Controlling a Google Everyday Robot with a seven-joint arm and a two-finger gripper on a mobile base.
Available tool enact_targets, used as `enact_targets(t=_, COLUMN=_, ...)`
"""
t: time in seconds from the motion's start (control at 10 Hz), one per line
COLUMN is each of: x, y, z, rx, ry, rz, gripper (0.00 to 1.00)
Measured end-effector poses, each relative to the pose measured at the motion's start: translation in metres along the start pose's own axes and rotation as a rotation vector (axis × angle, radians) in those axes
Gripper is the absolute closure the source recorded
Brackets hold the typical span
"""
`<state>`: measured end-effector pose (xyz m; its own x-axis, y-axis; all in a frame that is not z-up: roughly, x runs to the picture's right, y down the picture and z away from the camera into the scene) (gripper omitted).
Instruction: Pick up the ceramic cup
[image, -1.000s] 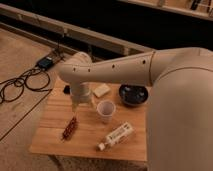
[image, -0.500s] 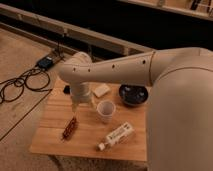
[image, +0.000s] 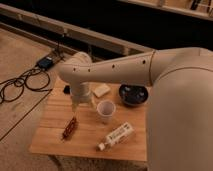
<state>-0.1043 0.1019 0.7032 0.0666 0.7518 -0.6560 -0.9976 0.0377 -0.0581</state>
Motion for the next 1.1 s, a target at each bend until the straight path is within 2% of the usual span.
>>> enact_targets(t=0.9, x=0.0000, y=-0.0001, z=0.0001, rx=0.000, ry=0.000, rz=0.000, gripper=0.35)
enact_targets(t=1.1, x=-0.0025, y=-0.0089, z=0.0076, rx=0.014, ry=-0.006, rz=0.011, gripper=0.35)
